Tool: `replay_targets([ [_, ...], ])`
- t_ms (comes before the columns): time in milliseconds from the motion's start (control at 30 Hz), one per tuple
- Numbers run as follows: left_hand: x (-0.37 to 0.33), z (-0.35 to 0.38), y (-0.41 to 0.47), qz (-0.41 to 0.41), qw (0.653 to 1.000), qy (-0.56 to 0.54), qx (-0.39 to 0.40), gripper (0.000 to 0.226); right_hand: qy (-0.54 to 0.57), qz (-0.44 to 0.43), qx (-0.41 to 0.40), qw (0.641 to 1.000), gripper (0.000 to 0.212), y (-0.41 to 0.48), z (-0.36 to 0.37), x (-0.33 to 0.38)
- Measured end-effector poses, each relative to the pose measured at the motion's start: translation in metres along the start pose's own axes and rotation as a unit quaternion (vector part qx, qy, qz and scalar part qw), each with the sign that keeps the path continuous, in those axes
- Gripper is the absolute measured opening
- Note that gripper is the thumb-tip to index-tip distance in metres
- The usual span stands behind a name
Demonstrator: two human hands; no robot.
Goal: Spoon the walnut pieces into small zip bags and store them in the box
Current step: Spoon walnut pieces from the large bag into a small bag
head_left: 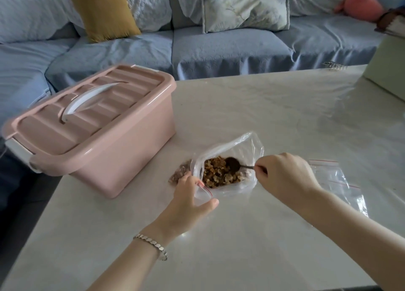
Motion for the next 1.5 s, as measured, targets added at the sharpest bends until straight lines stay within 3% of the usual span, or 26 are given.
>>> replay_targets([
  [100,0.001,0.001,0.005,0.005,1.000,-0.003,0.007,0.040,0.110,-0.002,0.009,0.994,0.038,0.010,0.023,0.002],
  [167,0.001,0.000,0.006,0.008,1.000,0.003,0.007,0.040,0.228,0.043,0.021,0.973,0.037,0.013,0.042,-0.004],
  [300,0.000,-0.003,0.005,0.002,0.999,-0.029,0.012,0.036,0.424,0.154,0.046,0.891,0.035,0.006,0.075,-0.012],
  [500,0.000,-0.009,0.001,0.011,1.000,-0.021,-0.009,0.036,0.615,0.257,-0.003,0.746,0.020,-0.006,0.090,-0.015],
  [667,-0.017,-0.039,-0.024,0.073,0.987,-0.011,-0.144,0.030,0.660,0.300,-0.031,0.688,0.013,-0.015,0.089,-0.028],
  [767,-0.036,-0.054,-0.042,0.098,0.977,-0.045,-0.184,0.029,0.660,0.299,-0.030,0.689,0.015,-0.020,0.086,-0.035],
  [900,-0.076,-0.052,-0.053,0.139,0.975,-0.058,-0.163,0.034,0.652,0.294,-0.042,0.697,0.014,-0.027,0.073,-0.050],
  [1167,-0.068,-0.019,0.001,0.046,0.994,-0.007,-0.097,0.042,0.620,0.269,-0.063,0.735,0.016,-0.027,0.023,-0.080],
  [1500,-0.057,-0.014,0.009,0.040,0.995,-0.018,-0.085,0.043,0.572,0.193,0.013,0.797,0.015,-0.003,-0.024,-0.066],
])
Point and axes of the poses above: each hand's wrist, its own y-axis towards the middle knuckle, its own z-axis out of the palm, x = y × z, the point moved 8 cm from there along y, towards the middle knuckle, and after that the axes turned 12 degrees about -z, right-handed, at the moved point
